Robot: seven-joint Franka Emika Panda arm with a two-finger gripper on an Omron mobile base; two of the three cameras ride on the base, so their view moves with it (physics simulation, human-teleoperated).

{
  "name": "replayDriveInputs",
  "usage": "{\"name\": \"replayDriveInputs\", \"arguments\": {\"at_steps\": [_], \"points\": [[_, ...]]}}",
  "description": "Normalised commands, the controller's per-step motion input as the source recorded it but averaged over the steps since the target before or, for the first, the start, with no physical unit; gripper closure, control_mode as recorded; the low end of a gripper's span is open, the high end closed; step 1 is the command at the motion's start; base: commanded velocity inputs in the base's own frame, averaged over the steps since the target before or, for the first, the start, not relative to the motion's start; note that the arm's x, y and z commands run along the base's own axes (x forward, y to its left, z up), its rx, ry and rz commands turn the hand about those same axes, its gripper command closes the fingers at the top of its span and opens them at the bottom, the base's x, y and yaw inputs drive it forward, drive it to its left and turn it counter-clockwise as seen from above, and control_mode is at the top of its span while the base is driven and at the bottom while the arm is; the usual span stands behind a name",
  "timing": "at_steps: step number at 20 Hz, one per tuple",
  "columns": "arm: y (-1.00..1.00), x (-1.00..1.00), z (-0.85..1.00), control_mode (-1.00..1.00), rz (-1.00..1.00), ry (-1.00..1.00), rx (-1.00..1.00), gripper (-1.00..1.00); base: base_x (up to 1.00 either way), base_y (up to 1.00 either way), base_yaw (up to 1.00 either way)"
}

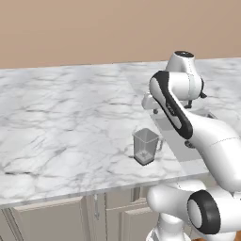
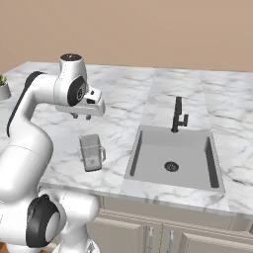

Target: Turn on the sink faucet and place the jug under the water for a few seconds to fill it up.

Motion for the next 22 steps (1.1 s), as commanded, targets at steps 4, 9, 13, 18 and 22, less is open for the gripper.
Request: {"name": "replayDriveInputs", "arguments": {"at_steps": [4, 9, 13, 18, 22], "points": [[0.0, 0.0, 0.0, 1.0, 0.0, 0.0, 0.0, -1.0, 0.0, -0.06, 0.0], [0.0, 0.0, 0.0, 1.0, 0.0, 0.0, 0.0, -1.0, -0.17, -0.85, 0.0], [0.0, 0.0, 0.0, 1.0, 0.0, 0.0, 0.0, -1.0, -0.03, -0.94, 0.0], [0.0, 0.0, 0.0, 1.0, 0.0, 0.0, 0.0, -1.0, 0.0, -0.66, 0.0], [0.0, 0.0, 0.0, 1.0, 0.0, 0.0, 0.0, -1.0, 0.0, -0.34, -0.01]]}}
